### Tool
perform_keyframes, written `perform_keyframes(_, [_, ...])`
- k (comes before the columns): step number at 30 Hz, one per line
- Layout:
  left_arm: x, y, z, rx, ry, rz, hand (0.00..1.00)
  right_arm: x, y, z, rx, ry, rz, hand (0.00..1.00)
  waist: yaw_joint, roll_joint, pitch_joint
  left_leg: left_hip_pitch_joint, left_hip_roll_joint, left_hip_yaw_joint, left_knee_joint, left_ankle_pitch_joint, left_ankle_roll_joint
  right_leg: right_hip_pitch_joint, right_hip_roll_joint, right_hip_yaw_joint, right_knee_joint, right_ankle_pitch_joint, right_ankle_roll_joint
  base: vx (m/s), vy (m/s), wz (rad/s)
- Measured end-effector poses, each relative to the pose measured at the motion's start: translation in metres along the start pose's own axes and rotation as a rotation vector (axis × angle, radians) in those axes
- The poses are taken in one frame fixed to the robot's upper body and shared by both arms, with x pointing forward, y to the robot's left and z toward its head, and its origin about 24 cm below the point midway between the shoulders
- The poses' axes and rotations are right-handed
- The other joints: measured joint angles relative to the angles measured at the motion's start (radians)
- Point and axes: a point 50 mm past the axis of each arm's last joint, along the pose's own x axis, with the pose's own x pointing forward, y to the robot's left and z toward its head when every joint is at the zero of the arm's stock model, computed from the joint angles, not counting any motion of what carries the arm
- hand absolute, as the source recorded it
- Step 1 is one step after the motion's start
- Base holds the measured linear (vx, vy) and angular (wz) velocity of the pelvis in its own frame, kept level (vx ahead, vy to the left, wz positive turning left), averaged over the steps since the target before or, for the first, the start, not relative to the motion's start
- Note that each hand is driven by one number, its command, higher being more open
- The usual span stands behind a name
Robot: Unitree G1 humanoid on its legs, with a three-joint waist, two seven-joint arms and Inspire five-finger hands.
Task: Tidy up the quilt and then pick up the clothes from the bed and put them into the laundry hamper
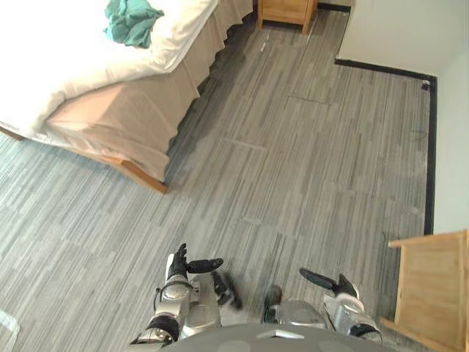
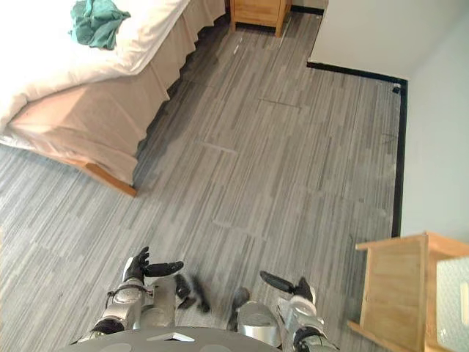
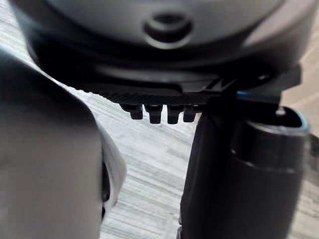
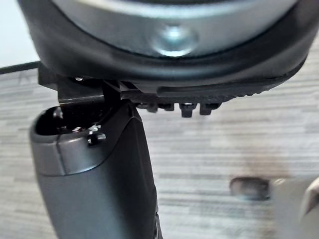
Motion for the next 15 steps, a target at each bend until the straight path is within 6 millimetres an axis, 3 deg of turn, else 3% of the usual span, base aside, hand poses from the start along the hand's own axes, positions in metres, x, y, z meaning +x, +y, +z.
perform_keyframes(1, [0.000,0.000,-0.002,-0.011,0.012,0.007,1.00,0.000,0.002,0.000,-0.012,-0.006,0.007,1.00,0.002,0.001,-0.008,-0.002,-0.024,0.092,-0.108,0.045,0.027,0.042,0.004,-0.010,-0.028,-0.017,0.018,0.64,0.046,0.14])
perform_keyframes(2, [-0.001,0.001,-0.005,-0.028,0.032,0.014,1.00,-0.002,0.006,-0.003,-0.003,0.002,0.015,1.00,0.008,0.006,-0.021,-0.011,-0.049,0.186,-0.185,0.076,0.087,0.105,0.017,-0.027,-0.053,-0.038,0.050,0.80,0.095,0.28])
perform_keyframes(3, [-0.002,0.003,-0.011,-0.037,0.054,0.026,1.00,-0.005,0.006,-0.016,0.002,0.034,0.013,1.00,0.016,0.011,-0.032,-0.007,-0.071,0.219,-0.230,0.114,0.194,0.170,0.035,-0.043,-0.052,-0.061,0.087,0.69,0.097,0.30])
perform_keyframes(4, [-0.002,0.004,-0.012,-0.049,0.061,0.031,1.00,-0.007,0.008,-0.024,0.008,0.054,0.016,1.00,0.023,-0.007,-0.043,-0.003,-0.091,0.190,-0.225,0.168,0.283,0.194,0.029,-0.049,-0.045,-0.076,0.104,0.75,0.099,0.76])
perform_keyframes(5, [0.000,0.012,-0.013,-0.058,0.071,0.057,1.00,-0.011,0.015,-0.035,0.033,0.091,0.025,1.00,0.015,-0.061,-0.078,0.008,-0.152,0.163,-0.230,0.120,0.285,0.187,-0.023,-0.083,0.022,-0.083,0.114,0.77,0.128,0.81])
perform_keyframes(6, [0.000,0.012,-0.013,-0.075,0.071,0.061,1.00,-0.013,0.014,-0.045,0.041,0.126,0.023,1.00,0.026,-0.070,-0.087,0.018,-0.167,0.134,-0.235,0.098,0.285,0.139,-0.054,-0.079,0.164,-0.078,0.134,0.91,0.215,1.13])
perform_keyframes(7, [0.000,0.015,-0.015,-0.108,0.088,0.071,1.00,-0.014,0.011,-0.050,0.058,0.150,0.020,1.00,0.029,-0.077,-0.088,0.055,-0.182,0.082,-0.235,0.069,0.259,0.072,-0.092,-0.045,0.389,-0.041,0.197,0.89,0.248,1.08])
perform_keyframes(8, [0.000,0.018,-0.020,-0.114,0.114,0.085,1.00,-0.014,0.009,-0.052,0.088,0.158,0.002,1.00,0.024,-0.090,-0.088,0.113,-0.200,0.022,-0.224,0.045,0.228,0.012,-0.119,0.013,0.648,-0.020,0.225,0.74,0.188,1.19])
perform_keyframes(9, [-0.001,0.020,-0.024,-0.116,0.133,0.089,1.00,-0.014,0.006,-0.053,0.097,0.158,-0.008,1.00,0.016,-0.089,-0.087,0.150,-0.207,-0.009,-0.224,0.030,0.216,-0.016,-0.126,0.035,0.763,-0.022,0.226,0.61,0.099,1.31])
perform_keyframes(10, [-0.003,0.022,-0.030,-0.108,0.158,0.093,1.00,-0.014,0.003,-0.053,0.125,0.159,-0.018,1.00,0.008,-0.085,-0.086,0.212,-0.213,-0.061,-0.230,0.014,0.202,-0.050,-0.139,0.046,0.885,-0.031,0.215,0.59,0.035,1.43])
perform_keyframes(12, [-0.006,0.022,-0.041,-0.099,0.199,0.094,1.00,-0.015,-0.007,-0.053,0.129,0.122,-0.032,1.00,-0.007,-0.058,-0.093,0.327,-0.217,-0.191,-0.278,0.007,0.189,-0.143,-0.184,-0.002,0.969,-0.072,0.139,0.73,-0.056,1.90])
perform_keyframes(13, [-0.006,0.021,-0.041,-0.095,0.203,0.091,1.00,-0.016,-0.011,-0.053,0.133,0.106,-0.038,1.00,-0.018,-0.056,-0.097,0.365,-0.213,-0.277,-0.304,0.006,0.185,-0.211,-0.209,-0.013,0.929,-0.102,0.091,0.60,-0.145,1.92])
perform_keyframes(14, [-0.005,0.019,-0.040,-0.089,0.201,0.086,1.00,-0.016,-0.013,-0.053,0.138,0.101,-0.041,1.00,-0.020,-0.054,-0.096,0.377,-0.206,-0.321,-0.311,0.007,0.174,-0.242,-0.214,-0.013,0.887,-0.113,0.076,0.56,-0.240,2.27])
perform_keyframes(15, [-0.005,0.015,-0.041,-0.060,0.209,0.066,1.00,-0.016,-0.017,-0.054,0.141,0.106,-0.052,1.00,-0.033,-0.046,-0.091,0.395,-0.186,-0.405,-0.313,0.002,0.148,-0.287,-0.226,-0.001,0.747,-0.120,0.064,0.51,-0.313,2.20])
